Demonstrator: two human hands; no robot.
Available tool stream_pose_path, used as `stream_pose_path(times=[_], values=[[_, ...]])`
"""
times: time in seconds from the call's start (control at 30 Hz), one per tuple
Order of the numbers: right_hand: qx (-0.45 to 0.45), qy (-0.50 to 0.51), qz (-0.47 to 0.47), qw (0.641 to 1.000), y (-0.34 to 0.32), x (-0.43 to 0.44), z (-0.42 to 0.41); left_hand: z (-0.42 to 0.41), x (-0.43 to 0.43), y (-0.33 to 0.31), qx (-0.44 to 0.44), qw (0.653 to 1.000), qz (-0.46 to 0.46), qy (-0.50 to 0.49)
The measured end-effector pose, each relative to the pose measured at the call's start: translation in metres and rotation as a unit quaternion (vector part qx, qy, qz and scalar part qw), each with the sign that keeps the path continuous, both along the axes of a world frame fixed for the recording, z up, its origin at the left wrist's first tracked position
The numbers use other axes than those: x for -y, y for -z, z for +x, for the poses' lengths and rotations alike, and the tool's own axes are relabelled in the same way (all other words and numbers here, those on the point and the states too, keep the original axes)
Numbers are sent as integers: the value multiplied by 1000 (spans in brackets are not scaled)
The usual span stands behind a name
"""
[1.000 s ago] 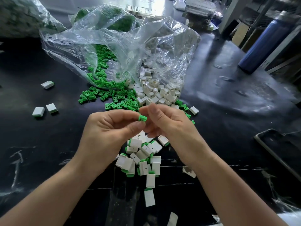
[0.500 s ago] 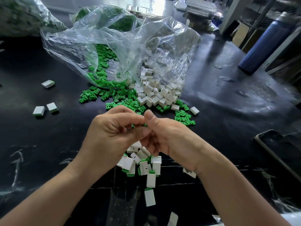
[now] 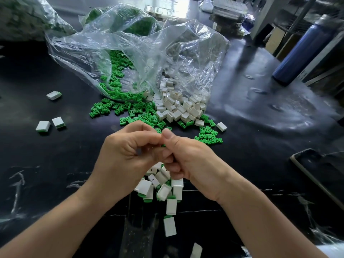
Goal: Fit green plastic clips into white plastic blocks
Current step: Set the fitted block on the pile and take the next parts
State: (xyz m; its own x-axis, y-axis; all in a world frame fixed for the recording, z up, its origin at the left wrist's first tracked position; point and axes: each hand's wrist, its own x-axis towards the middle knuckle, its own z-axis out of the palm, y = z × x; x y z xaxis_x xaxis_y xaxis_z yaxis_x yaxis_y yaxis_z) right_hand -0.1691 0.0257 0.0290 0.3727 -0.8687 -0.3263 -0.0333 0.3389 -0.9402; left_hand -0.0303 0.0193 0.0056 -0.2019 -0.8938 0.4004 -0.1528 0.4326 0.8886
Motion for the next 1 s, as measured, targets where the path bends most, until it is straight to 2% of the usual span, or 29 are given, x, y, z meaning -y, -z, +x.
stream_pose_path(times=[0.2,0.57,0.77,1.0], values=[[13,6,-21,1000,-5,-3,2,0,-4,-2,-47,999,-8,1],[-4,4,-48,999,0,-4,7,1,-4,-4,8,999,-32,-19],[64,-30,37,997,-6,2,-1,-3,-3,-7,-79,996,40,3],[86,-21,55,995,-6,6,-4,0,-3,-11,-136,978,155,29]])
